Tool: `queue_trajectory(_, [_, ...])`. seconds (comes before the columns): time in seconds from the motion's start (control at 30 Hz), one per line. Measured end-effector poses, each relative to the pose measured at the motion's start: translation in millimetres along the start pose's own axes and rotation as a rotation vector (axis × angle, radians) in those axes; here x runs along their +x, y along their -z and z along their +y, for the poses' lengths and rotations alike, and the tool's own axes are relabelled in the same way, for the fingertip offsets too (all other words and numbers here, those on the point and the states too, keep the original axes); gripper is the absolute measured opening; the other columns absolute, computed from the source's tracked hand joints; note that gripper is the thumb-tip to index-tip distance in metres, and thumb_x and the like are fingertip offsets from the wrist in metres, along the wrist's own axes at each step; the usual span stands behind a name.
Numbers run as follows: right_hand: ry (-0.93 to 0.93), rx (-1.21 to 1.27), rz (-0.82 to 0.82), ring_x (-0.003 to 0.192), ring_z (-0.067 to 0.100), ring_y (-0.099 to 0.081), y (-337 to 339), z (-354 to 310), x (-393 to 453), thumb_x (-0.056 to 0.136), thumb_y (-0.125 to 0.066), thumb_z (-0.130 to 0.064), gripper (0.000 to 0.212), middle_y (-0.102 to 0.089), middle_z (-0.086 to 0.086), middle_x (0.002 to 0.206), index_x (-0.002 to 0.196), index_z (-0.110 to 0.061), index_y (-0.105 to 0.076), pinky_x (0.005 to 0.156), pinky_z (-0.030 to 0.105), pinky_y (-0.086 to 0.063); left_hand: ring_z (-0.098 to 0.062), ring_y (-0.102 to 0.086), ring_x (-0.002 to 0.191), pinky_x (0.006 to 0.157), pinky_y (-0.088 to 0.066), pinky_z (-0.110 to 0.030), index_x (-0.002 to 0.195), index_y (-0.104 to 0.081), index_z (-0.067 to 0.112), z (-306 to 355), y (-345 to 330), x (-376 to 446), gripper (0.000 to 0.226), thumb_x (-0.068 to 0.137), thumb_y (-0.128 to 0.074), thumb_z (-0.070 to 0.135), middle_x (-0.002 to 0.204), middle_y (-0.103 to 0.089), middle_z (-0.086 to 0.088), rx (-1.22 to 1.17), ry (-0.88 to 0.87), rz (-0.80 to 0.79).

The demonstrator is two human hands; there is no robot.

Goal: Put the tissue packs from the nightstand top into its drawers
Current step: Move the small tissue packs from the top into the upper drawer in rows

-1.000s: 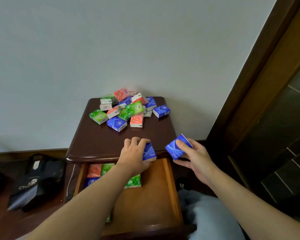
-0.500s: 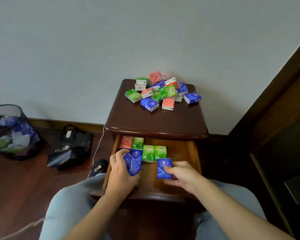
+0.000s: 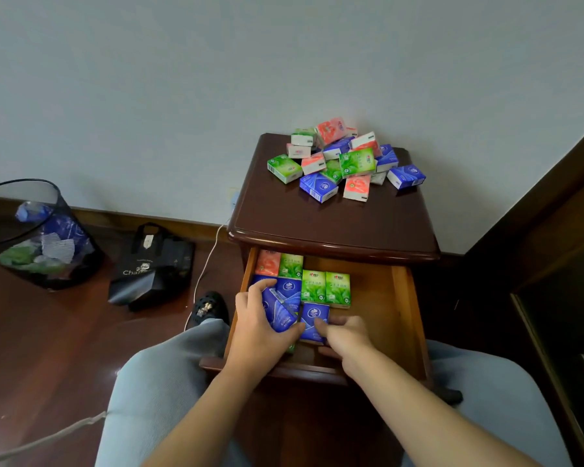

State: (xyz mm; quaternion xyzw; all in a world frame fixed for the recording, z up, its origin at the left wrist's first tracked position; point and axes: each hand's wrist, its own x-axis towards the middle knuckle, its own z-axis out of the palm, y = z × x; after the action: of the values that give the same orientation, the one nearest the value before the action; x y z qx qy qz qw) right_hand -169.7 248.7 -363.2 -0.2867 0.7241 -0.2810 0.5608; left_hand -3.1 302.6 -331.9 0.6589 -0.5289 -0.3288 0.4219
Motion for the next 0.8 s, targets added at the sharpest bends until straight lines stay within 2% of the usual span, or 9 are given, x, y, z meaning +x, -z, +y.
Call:
queue_trajectory(0.17, [0.014, 0.004, 0.025, 0.090, 0.027, -0.073, -4, 1, 3, 0.090, -0.081, -0.014, 0.032, -0.073, 0.016, 0.112, 0.117, -0.005, -0.066, 0.071, 0.039, -0.061, -0.002, -0.054, 0.118, 0.085, -0.054, -0.011, 0.138, -0.037, 0.042, 1, -1, 1, 0.088, 0.070, -0.093, 0.044, 0.129, -0.035, 0.012, -0.063, 0.014, -0.006])
queue_trajectory(0.23, [0.010, -0.001, 0.035, 0.084, 0.024, -0.072, -4, 1, 4, 0.090, -0.082, -0.014, 0.030, -0.074, 0.015, 0.109, 0.115, -0.006, -0.067, 0.070, 0.039, -0.062, 0.000, -0.052, 0.119, 0.080, -0.047, -0.001, 0.138, -0.036, 0.045, 0, 0, 1, 0.087, 0.071, -0.091, 0.049, 0.128, -0.033, 0.016, -0.068, 0.014, -0.015])
queue_trajectory(0.3, [0.021, -0.030, 0.049, 0.078, 0.020, -0.070, -5, 1, 4, 0.090, -0.082, -0.016, 0.028, -0.073, 0.014, 0.107, 0.113, -0.007, -0.068, 0.067, 0.039, -0.062, 0.005, -0.050, 0.120, 0.079, -0.044, 0.002, 0.139, -0.035, 0.046, 0, 1, 1, 0.089, 0.070, -0.090, 0.054, 0.128, -0.032, 0.019, -0.072, 0.010, -0.020])
queue_trajectory(0.47, [0.065, -0.106, 0.077, 0.088, 0.027, -0.073, -6, -2, 2, 0.090, -0.081, -0.019, 0.030, -0.073, 0.010, 0.107, 0.115, -0.009, -0.066, 0.067, 0.041, -0.064, 0.013, -0.045, 0.121, 0.080, -0.048, -0.002, 0.141, -0.037, 0.049, 0, 3, 0, 0.090, 0.069, -0.090, 0.052, 0.127, -0.035, 0.023, -0.097, -0.005, -0.042])
queue_trajectory(0.57, [0.065, -0.103, 0.086, 0.081, 0.021, -0.070, -4, -1, 2, 0.092, -0.079, -0.022, 0.024, -0.072, 0.006, 0.099, 0.111, -0.014, -0.068, 0.065, 0.041, -0.064, 0.004, -0.053, 0.119, 0.083, -0.049, -0.004, 0.149, -0.040, 0.039, -1, 2, 1, 0.086, 0.078, -0.088, 0.041, 0.127, -0.039, 0.020, -0.108, -0.006, -0.041])
queue_trajectory(0.63, [0.086, -0.155, 0.134, 0.087, 0.024, -0.071, -3, 0, 1, 0.094, -0.075, -0.027, 0.014, -0.074, 0.005, 0.101, 0.105, -0.020, -0.069, 0.073, 0.043, -0.064, -0.004, -0.059, 0.116, 0.085, -0.055, -0.011, 0.152, -0.042, 0.032, -2, 2, 1, 0.076, 0.087, -0.081, 0.036, 0.126, -0.043, 0.016, -0.100, 0.009, -0.029])
queue_trajectory(0.7, [0.164, -0.200, 0.186, 0.095, 0.022, -0.072, -1, -2, -2, 0.097, -0.070, -0.028, 0.004, -0.074, 0.003, 0.106, 0.099, -0.025, -0.068, 0.081, 0.044, -0.064, -0.008, -0.061, 0.115, 0.083, -0.059, -0.016, 0.154, -0.042, 0.033, -1, 2, 2, 0.066, 0.095, -0.073, 0.035, 0.126, -0.044, 0.015, -0.070, 0.033, -0.030])
queue_trajectory(0.73, [0.222, -0.200, 0.189, 0.097, 0.018, -0.072, 1, -3, -5, 0.098, -0.068, -0.026, 0.002, -0.073, 0.000, 0.109, 0.099, -0.028, -0.067, 0.080, 0.042, -0.064, -0.010, -0.061, 0.116, 0.081, -0.059, -0.017, 0.153, -0.043, 0.033, -1, 3, 2, 0.061, 0.098, -0.068, 0.036, 0.127, -0.045, 0.015, -0.051, 0.037, -0.031])
queue_trajectory(0.8, [0.366, -0.195, 0.128, 0.100, 0.011, -0.069, 4, -7, -13, 0.099, -0.065, -0.017, 0.016, -0.070, -0.006, 0.111, 0.101, -0.032, -0.065, 0.077, 0.035, -0.065, -0.009, -0.060, 0.118, 0.082, -0.062, -0.025, 0.152, -0.045, 0.031, 0, 2, 1, 0.052, 0.102, -0.061, 0.036, 0.128, -0.048, 0.012, -0.022, 0.026, -0.031])
